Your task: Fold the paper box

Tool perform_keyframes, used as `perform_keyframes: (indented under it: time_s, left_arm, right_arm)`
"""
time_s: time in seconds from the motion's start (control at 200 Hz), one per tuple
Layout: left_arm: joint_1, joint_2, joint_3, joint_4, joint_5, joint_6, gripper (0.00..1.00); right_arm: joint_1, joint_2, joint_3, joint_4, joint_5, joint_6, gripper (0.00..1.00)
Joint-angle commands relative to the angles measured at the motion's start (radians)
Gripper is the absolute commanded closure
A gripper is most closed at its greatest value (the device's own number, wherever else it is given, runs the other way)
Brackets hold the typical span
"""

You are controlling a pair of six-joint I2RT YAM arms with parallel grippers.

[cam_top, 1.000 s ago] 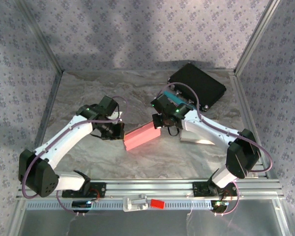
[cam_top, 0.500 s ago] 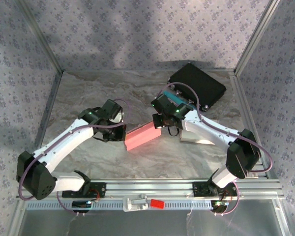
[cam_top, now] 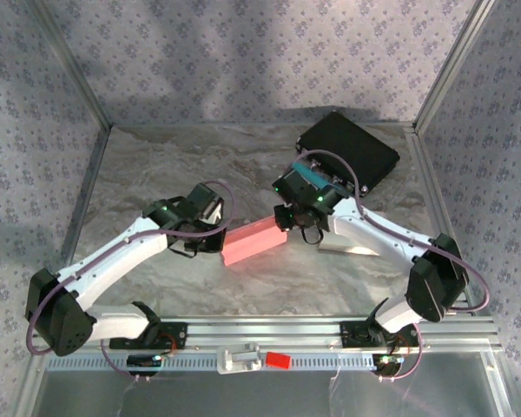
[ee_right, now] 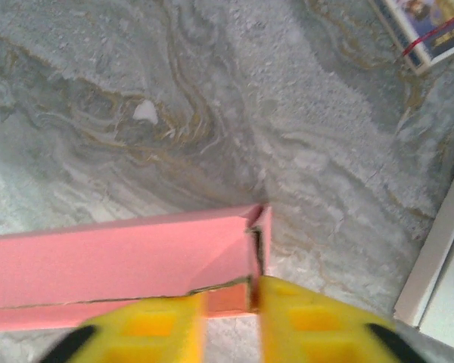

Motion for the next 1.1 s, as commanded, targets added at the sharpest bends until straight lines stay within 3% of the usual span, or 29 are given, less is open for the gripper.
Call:
perform_keyframes:
  time_s: [0.0, 0.315, 0.475, 0.565, 0.69, 0.865, 1.094]
  left_arm:
    - [-0.009, 0.058, -0.040, -0.014, -0.024, -0.023, 1.00]
    - [-0.012, 0.068, -0.031, -0.010, -0.021, -0.023, 1.00]
    - [-0.015, 0.067, -0.026, -0.017, -0.023, -0.023, 1.00]
    - [-0.018, 0.066, -0.024, -0.018, -0.021, -0.023, 1.00]
    - [-0.021, 0.069, -0.023, -0.021, -0.018, -0.024, 1.00]
    - [-0.024, 0.070, -0.023, -0.020, -0.021, -0.024, 1.00]
    - [-0.025, 0.077, -0.016, -0.023, -0.021, -0.024, 1.00]
  right_arm:
    - [-0.007, -0.053, -0.011, -0.088, -0.136, 0.057, 0.64]
    - [-0.119, -0.205, -0.112, -0.053, -0.304, 0.302, 0.46]
    - [-0.207, -0.280, -0.183, 0.071, -0.323, 0.589, 0.28]
    - [-0.251, -0.280, -0.232, 0.178, -0.360, 0.757, 0.25]
    - [-0.269, -0.251, -0.267, 0.271, -0.389, 0.881, 0.23]
    - [-0.274, -0.189, -0.260, 0.300, -0.413, 0.911, 0.24]
    - [-0.276, -0.150, -0.324, 0.354, -0.433, 0.926, 0.38]
